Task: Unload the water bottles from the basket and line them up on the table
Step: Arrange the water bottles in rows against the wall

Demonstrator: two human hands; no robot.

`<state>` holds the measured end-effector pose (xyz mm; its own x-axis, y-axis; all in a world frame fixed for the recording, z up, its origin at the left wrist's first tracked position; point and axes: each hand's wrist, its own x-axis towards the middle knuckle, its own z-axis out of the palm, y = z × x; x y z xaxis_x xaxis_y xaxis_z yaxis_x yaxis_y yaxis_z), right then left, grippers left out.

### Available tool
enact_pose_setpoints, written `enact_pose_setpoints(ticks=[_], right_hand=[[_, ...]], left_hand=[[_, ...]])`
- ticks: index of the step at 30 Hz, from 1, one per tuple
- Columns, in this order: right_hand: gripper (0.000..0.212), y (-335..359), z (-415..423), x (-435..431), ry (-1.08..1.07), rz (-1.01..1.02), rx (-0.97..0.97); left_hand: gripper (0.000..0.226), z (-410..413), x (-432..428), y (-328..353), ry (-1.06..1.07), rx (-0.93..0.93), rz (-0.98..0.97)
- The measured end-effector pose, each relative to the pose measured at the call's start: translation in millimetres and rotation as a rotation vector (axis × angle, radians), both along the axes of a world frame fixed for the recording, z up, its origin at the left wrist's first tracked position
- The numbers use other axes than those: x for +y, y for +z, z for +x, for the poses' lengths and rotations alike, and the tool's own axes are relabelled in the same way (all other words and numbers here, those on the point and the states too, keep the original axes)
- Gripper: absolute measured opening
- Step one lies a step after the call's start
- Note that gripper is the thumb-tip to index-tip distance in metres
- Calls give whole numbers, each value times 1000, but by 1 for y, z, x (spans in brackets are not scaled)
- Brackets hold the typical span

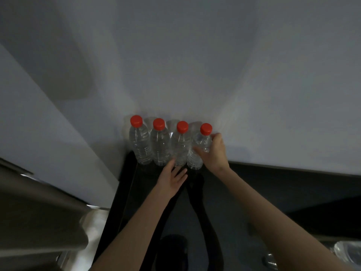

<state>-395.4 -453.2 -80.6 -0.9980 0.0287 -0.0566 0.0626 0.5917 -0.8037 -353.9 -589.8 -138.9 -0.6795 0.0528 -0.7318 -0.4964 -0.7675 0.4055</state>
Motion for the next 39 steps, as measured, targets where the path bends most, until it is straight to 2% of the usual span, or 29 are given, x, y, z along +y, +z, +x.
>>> enact_pose_setpoints(ticks=[3, 5, 10, 16, 22, 26, 30, 35, 39], right_hand=[[70, 21, 18, 15, 88, 100, -91], [74, 39, 42, 29, 108, 98, -64], [57, 80, 115, 70, 151, 107, 127], [45, 107, 190, 144, 71, 126, 267], [41, 124, 243, 228, -36, 177, 340], [40, 128, 274, 285, -66, 213, 325], [39, 121, 297, 339, -89, 246, 284], [41, 102, 307, 381, -51, 288, 203], [43, 81, 303, 399, 88, 408, 129]], left_hand=[[52, 17, -3, 24, -93, 113, -86], [47, 34, -3, 44, -172, 191, -186], [47, 74, 10, 97, -305, 385, -459], [35, 123, 63, 146, -385, 561, -492], [28, 169, 143, 169, -472, 689, -606], [28, 199, 205, 165, -533, 738, -660], [40, 218, 263, 147, -659, 769, -741], [55, 228, 316, 126, -751, 692, -796], [53, 227, 340, 110, -757, 630, -809]])
